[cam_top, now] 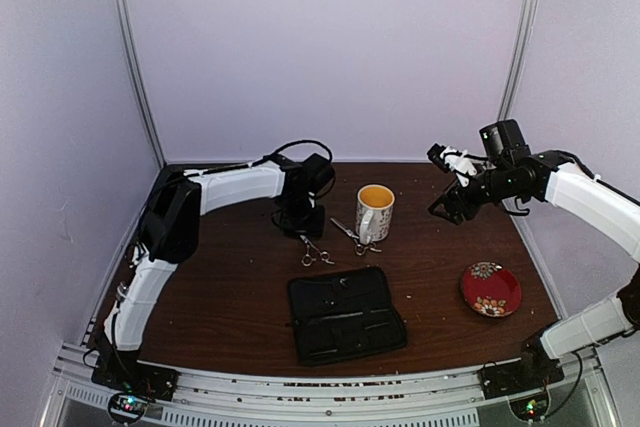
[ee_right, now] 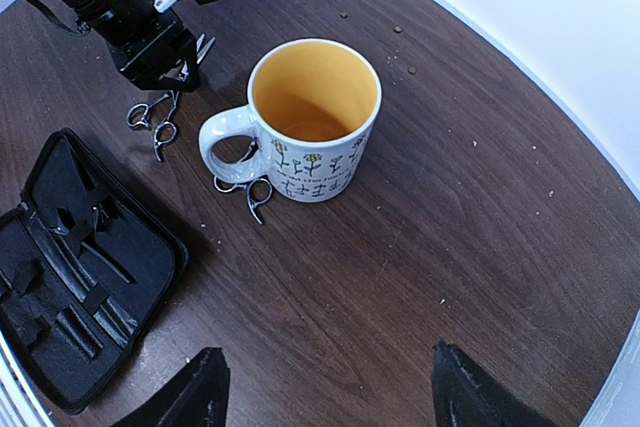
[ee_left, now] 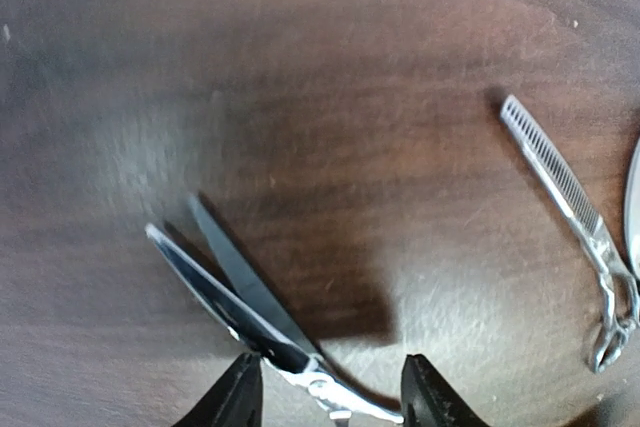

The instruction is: Sort the hair-cutting tools

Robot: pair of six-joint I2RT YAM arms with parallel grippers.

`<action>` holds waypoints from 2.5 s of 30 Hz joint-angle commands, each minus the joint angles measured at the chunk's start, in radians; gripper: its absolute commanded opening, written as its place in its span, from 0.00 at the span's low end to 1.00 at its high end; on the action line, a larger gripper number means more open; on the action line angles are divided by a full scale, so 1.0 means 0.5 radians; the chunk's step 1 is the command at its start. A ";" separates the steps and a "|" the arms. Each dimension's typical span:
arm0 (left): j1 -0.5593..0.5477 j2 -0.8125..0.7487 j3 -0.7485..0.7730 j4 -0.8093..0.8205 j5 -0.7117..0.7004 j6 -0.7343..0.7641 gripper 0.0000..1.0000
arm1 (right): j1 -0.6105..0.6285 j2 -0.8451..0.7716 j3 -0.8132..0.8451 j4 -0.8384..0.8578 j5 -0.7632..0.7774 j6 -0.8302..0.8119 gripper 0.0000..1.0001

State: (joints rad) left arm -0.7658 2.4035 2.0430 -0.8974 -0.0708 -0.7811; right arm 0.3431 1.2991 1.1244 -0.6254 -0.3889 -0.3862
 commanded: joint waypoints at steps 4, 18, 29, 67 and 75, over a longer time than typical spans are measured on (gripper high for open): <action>-0.094 0.260 0.483 -0.551 -0.319 0.238 0.48 | 0.013 0.028 0.008 -0.031 -0.023 -0.013 0.71; -0.106 -0.066 -0.053 -0.529 -0.384 0.318 0.48 | 0.019 0.079 0.018 -0.053 -0.058 -0.008 0.71; -0.082 -0.150 -0.315 -0.450 -0.233 0.533 0.38 | 0.022 0.075 0.022 -0.068 -0.060 -0.005 0.71; 0.173 -0.265 -0.426 -0.322 0.168 1.260 0.27 | 0.022 0.131 0.024 -0.087 -0.066 -0.008 0.71; 0.173 -0.257 -0.466 -0.336 0.203 1.258 0.30 | 0.022 0.168 0.032 -0.096 -0.071 -0.014 0.71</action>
State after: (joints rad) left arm -0.6769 2.2509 1.8072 -1.0550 0.0010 -0.1410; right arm 0.3485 1.3693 1.1248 -0.6621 -0.4122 -0.3901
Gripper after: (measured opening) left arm 0.304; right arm 0.708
